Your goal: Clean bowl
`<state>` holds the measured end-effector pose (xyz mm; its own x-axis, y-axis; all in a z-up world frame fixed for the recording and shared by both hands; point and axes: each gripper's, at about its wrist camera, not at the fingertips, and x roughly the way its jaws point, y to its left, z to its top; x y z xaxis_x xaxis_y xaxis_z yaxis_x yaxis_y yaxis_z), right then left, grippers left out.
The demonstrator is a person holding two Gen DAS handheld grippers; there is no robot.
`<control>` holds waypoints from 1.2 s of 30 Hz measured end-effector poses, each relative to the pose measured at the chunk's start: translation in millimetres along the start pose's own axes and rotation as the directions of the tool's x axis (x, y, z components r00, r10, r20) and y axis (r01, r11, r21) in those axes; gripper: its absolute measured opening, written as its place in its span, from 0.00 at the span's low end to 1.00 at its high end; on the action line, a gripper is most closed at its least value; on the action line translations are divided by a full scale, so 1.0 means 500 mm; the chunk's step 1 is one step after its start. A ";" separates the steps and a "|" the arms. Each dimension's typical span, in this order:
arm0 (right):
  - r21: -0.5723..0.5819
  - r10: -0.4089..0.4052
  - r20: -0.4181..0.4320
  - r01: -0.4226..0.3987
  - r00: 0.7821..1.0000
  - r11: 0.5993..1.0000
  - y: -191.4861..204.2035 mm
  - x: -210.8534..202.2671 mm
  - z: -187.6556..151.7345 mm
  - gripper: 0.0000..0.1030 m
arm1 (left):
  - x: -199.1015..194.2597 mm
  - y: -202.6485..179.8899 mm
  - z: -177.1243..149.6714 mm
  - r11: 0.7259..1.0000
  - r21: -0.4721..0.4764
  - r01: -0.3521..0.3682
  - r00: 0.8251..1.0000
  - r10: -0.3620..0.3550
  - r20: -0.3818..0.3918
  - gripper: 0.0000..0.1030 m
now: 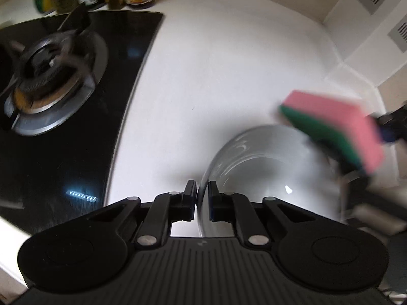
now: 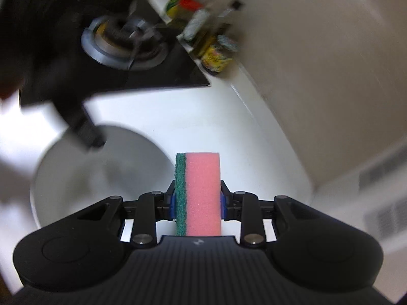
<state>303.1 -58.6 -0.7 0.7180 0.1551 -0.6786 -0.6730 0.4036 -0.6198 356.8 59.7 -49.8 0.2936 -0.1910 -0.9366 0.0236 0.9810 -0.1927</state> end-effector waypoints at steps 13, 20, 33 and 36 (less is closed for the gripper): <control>0.053 -0.034 -0.028 0.036 0.999 0.998 0.025 -0.010 -0.048 0.25 | 0.014 0.015 0.020 0.998 -0.065 -0.003 0.997 0.008 0.073 0.25; 0.288 -0.031 -0.141 0.072 0.989 0.955 0.039 -0.044 -0.070 0.25 | 0.009 0.019 -0.050 0.974 -0.227 -0.004 0.994 0.029 0.109 0.18; 0.539 0.278 -0.080 -0.193 0.957 0.820 -0.083 0.076 -0.077 0.26 | 0.022 -0.005 -0.077 0.998 -0.059 -0.015 0.999 0.017 0.038 0.16; 0.484 0.297 -0.077 -0.225 0.952 0.846 -0.080 0.085 -0.073 0.26 | 0.025 -0.011 -0.082 0.999 -0.028 -0.016 1.000 0.016 0.020 0.15</control>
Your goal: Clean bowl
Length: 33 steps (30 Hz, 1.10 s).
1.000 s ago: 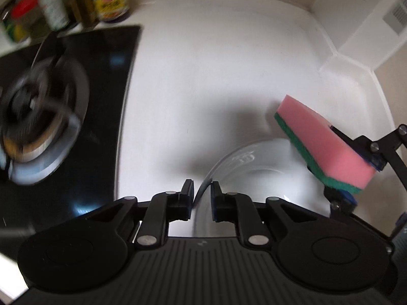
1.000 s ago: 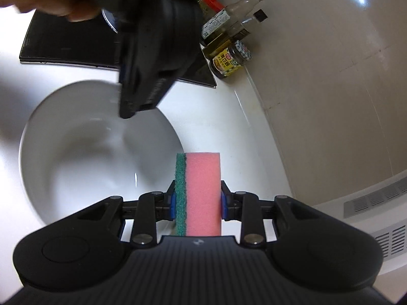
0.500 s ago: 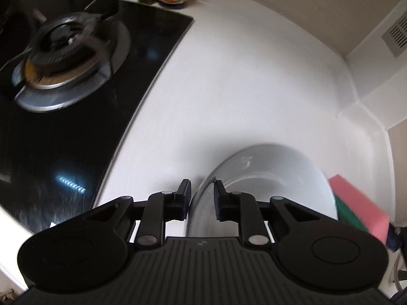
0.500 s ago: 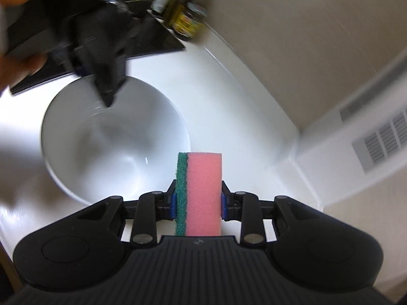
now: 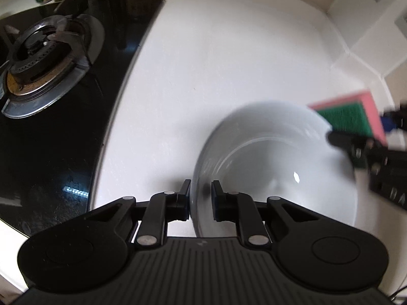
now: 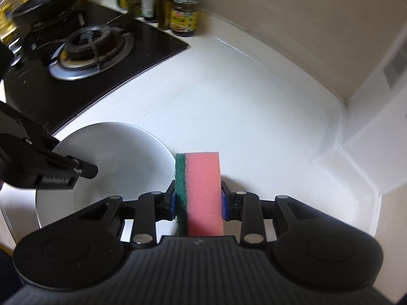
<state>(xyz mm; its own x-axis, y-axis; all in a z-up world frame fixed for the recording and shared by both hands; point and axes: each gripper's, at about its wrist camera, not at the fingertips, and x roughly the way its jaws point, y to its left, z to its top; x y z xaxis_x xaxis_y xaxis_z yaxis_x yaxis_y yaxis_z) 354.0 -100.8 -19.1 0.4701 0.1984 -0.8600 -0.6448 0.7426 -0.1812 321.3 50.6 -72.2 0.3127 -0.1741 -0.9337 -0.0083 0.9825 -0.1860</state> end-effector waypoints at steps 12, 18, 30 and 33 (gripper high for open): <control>-0.088 0.024 -0.010 -0.024 1.000 0.996 0.004 0.011 0.011 0.27 | -0.002 0.034 0.064 0.997 -0.051 0.063 0.997 -0.065 -0.037 0.14; -0.092 -0.032 0.003 0.032 0.999 0.995 0.021 0.019 0.029 0.27 | -0.032 -0.012 -0.050 0.989 -0.147 -0.016 0.998 0.025 0.059 0.13; 0.028 -0.076 0.047 0.075 0.996 0.997 0.019 0.005 0.003 0.26 | -0.045 0.008 -0.032 0.974 -0.225 -0.020 0.998 0.035 0.060 0.23; 0.143 -0.137 0.039 0.130 0.990 0.981 0.036 -0.019 -0.033 0.26 | -0.053 -0.004 -0.055 0.959 -0.279 -0.041 0.993 0.071 0.096 0.24</control>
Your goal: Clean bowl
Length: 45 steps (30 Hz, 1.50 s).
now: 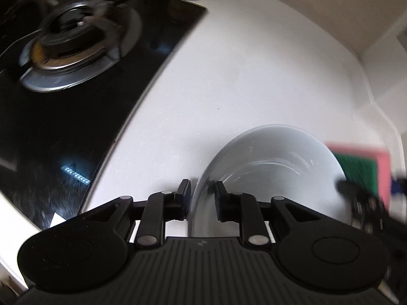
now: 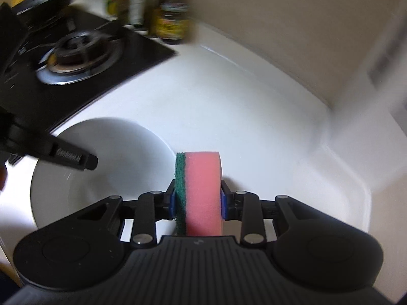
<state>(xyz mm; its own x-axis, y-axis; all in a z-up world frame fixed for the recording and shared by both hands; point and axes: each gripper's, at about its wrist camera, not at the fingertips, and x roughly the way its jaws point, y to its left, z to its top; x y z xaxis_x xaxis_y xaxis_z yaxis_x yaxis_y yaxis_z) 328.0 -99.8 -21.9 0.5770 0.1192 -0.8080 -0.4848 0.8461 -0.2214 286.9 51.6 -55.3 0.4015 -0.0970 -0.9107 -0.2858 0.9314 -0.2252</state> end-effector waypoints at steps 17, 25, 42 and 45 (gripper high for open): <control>-0.087 -0.005 -0.053 0.000 0.999 0.996 -0.009 0.041 0.062 0.27 | 0.037 -0.037 -0.004 0.979 0.199 -0.043 0.999 0.036 0.038 0.21; 0.246 0.016 -0.072 0.002 0.997 0.969 -0.028 -0.059 -0.054 0.26 | 0.032 -0.039 0.008 0.992 0.080 -0.094 0.992 0.087 0.088 0.25; 0.220 -0.043 -0.104 0.066 0.994 0.973 -0.061 0.010 0.005 0.25 | 0.015 -0.058 -0.029 0.983 0.159 -0.094 0.996 0.090 0.029 0.25; 0.265 -0.037 -0.120 0.067 0.992 0.962 -0.049 -0.025 -0.040 0.25 | 0.019 -0.057 -0.029 0.988 0.110 -0.107 0.994 0.104 0.033 0.25</control>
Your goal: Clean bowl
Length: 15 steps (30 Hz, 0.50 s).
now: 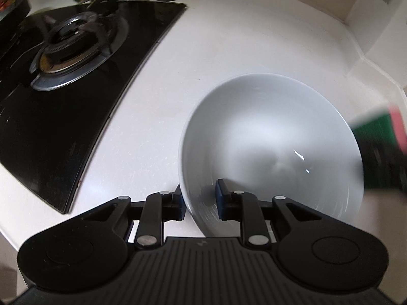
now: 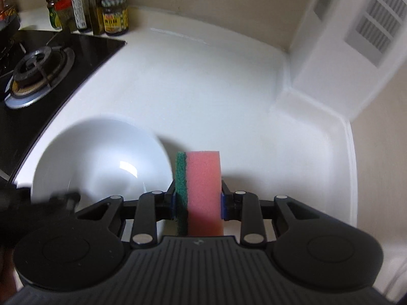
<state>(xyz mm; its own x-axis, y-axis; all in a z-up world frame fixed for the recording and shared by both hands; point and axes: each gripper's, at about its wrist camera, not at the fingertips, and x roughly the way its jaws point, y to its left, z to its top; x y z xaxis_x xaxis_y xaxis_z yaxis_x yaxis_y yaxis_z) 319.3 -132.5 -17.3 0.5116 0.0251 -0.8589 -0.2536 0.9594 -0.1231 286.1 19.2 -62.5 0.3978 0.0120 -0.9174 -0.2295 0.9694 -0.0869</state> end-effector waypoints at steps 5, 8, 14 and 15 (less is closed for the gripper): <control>0.166 0.072 0.013 -0.073 0.997 0.983 -0.010 -0.046 -0.067 0.25 | 0.003 -0.005 -0.004 0.999 -0.045 -0.019 1.000 0.020 0.010 0.25; 0.233 0.072 0.078 -0.088 0.994 0.968 -0.030 -0.052 -0.063 0.25 | 0.002 -0.002 -0.006 0.999 -0.044 -0.003 1.000 0.003 0.001 0.24; 0.216 0.063 0.048 -0.071 0.997 0.974 -0.016 -0.016 -0.033 0.27 | -0.002 -0.004 -0.015 1.000 -0.016 0.010 1.000 -0.010 -0.011 0.24; 0.208 0.058 0.050 -0.067 0.997 0.976 -0.014 -0.010 -0.028 0.27 | -0.003 -0.004 -0.016 1.000 -0.014 0.013 1.000 -0.014 -0.012 0.24</control>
<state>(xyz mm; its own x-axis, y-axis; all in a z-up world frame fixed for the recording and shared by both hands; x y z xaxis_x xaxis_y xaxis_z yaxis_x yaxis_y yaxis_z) 306.9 -143.2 -18.9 0.5361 0.0949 -0.8388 -0.1115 0.9929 0.0411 279.0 15.4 -64.1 0.3898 -0.0042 -0.9209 -0.2368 0.9659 -0.1047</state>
